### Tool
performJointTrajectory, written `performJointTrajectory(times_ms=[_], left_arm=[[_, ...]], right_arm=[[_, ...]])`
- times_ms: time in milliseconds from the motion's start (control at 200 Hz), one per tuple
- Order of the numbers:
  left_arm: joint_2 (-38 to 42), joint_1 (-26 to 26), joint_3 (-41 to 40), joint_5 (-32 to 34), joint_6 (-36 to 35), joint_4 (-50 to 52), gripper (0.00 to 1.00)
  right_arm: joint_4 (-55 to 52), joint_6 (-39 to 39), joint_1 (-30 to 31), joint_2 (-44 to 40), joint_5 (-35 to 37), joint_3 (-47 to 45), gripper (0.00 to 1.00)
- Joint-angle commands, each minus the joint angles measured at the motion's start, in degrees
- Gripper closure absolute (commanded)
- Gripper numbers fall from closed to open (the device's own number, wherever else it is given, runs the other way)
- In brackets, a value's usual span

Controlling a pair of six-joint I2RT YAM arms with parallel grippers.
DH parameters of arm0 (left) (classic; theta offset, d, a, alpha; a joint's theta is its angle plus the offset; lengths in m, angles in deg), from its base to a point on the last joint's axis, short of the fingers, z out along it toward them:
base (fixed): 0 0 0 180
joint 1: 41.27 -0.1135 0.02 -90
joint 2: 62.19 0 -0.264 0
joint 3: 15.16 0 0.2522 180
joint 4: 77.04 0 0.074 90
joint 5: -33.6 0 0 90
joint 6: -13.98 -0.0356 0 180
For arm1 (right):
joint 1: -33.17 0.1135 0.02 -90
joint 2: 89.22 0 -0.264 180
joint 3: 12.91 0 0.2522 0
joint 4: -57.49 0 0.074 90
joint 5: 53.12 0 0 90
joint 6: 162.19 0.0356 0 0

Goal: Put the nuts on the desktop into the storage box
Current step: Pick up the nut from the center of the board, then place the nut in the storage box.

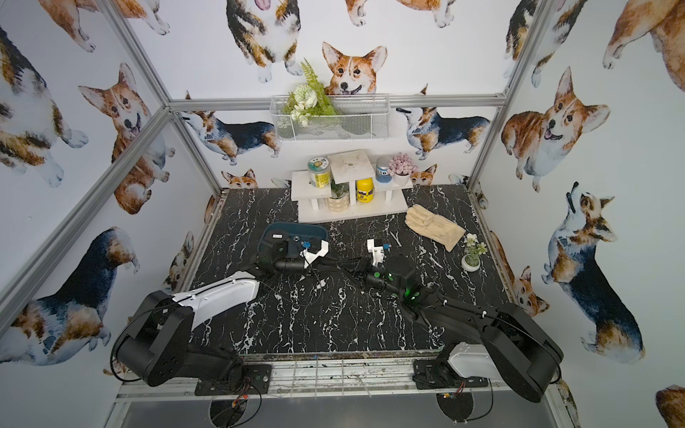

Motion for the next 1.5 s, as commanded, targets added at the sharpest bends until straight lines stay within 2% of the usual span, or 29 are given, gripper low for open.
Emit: performJointTrajectory(times_ms=[0, 190, 295, 365, 501, 696, 846, 956, 1156, 1296, 1492], left_arm=[[0.19, -0.24, 2.2, -0.39, -2.61, 2.19, 0.81], [-0.07, -1.37, 3.38, 0.32, -4.73, 6.71, 0.81], [-0.18, -2.03, 4.38, 0.94, -6.7, 10.15, 0.81], [-0.25, -2.77, 5.9, 2.96, -9.57, 15.35, 0.81], [-0.49, -4.56, 9.48, 9.09, -16.24, 25.46, 0.81], [-1.62, -8.88, 14.21, 16.56, -20.05, 35.07, 0.81], [-6.2, -11.11, 20.13, 26.91, -21.65, 41.46, 0.8], [-11.11, -12.1, 24.7, 33.68, -20.86, 44.29, 0.8], [-20.18, -12.65, 31.52, 44.06, -16.27, 45.9, 0.8], [-26.59, -12.69, 37.76, 48.46, -13.4, 48.17, 0.81], [-31.45, -12.85, 41.27, 52.18, -11.15, 48.92, 0.8]], right_arm=[[1.35, 0.51, -0.44, -0.69, 0.7, -0.78, 0.57], [2.13, -0.23, -0.92, -1.5, 0.1, -1.3, 0.31], [0.99, -1.09, -1.38, -2.18, 0.07, -1.24, 0.25], [-2.68, -3.38, -1.5, -3.21, 1.2, -0.7, 0.23], [-17.06, -12.71, -1.41, -5.81, 4.84, 3.5, 0.21], [-33.77, -24.71, 0.0, -6.47, 14.18, 9.97, 0.18], [-41.32, -30.47, 3.39, -4.59, 22.25, 14.78, 0.16], [-44.5, -32.62, 5.42, -1.96, 26.35, 17.94, 0.13], [-45.0, -34.01, 6.15, -0.4, 27.73, 19.44, 0.13], [-44.96, -34.75, 6.7, -0.18, 28.54, 19.8, 0.13], [-47.41, -35.44, 7.42, -0.68, 30.5, 20.33, 0.13]])
